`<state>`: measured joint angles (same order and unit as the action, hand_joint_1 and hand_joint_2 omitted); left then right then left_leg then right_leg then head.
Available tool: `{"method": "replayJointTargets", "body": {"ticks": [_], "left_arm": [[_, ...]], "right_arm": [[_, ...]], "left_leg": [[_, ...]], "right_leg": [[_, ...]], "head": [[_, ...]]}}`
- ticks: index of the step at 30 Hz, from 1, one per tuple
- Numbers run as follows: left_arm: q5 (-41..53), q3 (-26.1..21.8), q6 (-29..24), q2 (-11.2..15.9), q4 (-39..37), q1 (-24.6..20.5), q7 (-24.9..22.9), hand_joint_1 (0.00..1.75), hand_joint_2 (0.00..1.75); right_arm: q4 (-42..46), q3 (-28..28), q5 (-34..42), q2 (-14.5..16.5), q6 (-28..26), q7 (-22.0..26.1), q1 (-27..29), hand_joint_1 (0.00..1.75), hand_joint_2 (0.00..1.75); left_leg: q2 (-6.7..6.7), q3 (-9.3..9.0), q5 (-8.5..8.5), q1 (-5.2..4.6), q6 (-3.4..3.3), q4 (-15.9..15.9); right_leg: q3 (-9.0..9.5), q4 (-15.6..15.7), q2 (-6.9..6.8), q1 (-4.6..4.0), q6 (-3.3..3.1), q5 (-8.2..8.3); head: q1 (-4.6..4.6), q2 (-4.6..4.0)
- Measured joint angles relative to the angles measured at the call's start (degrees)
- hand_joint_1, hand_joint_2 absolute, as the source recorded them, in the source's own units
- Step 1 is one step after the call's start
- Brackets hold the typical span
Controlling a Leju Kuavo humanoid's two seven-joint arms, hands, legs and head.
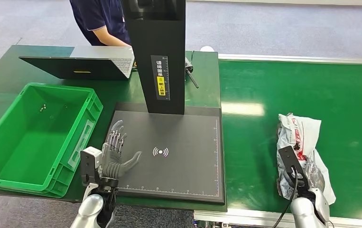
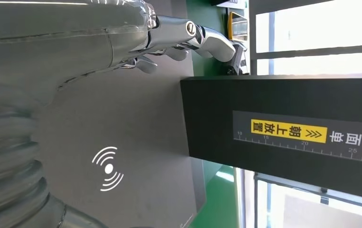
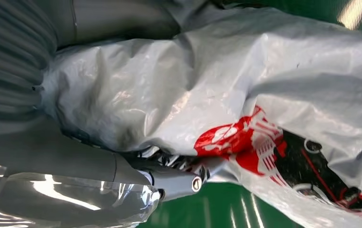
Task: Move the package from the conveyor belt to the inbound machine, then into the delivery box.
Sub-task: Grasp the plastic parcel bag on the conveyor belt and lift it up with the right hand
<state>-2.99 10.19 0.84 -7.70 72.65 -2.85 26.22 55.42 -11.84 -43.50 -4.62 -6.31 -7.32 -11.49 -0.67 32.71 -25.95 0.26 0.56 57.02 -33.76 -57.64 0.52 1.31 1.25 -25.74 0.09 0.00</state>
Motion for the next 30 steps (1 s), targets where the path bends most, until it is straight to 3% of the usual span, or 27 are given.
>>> {"method": "replayJointTargets", "body": {"ticks": [7, 12, 22, 30], "left_arm": [[-0.02, 0.08, 0.02, 0.20, 0.00, 0.19, -0.05, 0.00, 1.75], [-0.05, 0.07, 0.00, 0.20, 0.00, 0.44, -0.05, 0.00, 1.75], [0.55, 0.02, -0.22, 0.13, 0.02, 0.30, 0.36, 0.00, 1.75], [0.07, 0.20, -1.40, 0.03, 0.02, -1.37, 2.02, 0.00, 1.75]], "right_arm": [[2.67, -0.72, -0.02, 0.53, -0.95, 1.36, 1.38, 1.75, 1.75], [4.40, -1.65, 1.35, 1.35, -3.54, 5.25, 1.92, 1.75, 1.75], [14.08, -2.46, 12.24, 5.51, -18.46, 27.12, 2.78, 1.75, 1.75], [25.35, 5.23, 10.67, 7.36, -21.84, 36.42, 3.41, 1.75, 1.75]], "left_leg": [[0.00, -0.01, 0.00, 0.00, 0.00, 0.00], [0.01, 0.02, 0.00, 0.00, 0.00, 0.00], [0.04, 0.05, 0.00, 0.01, 0.01, -0.01], [0.09, 0.06, 0.01, 0.01, 0.01, -0.01]], "right_leg": [[0.00, 0.00, 0.00, 0.00, 0.00, 0.00], [-0.02, 0.00, 0.01, 0.00, 0.00, 0.00], [-0.09, -0.01, 0.05, -0.01, -0.01, 0.00], [-0.08, -0.03, 0.12, -0.01, -0.01, 0.01]], "head": [[0.00, 0.00], [0.01, 0.00], [0.00, 0.00], [0.01, 0.00]]}}
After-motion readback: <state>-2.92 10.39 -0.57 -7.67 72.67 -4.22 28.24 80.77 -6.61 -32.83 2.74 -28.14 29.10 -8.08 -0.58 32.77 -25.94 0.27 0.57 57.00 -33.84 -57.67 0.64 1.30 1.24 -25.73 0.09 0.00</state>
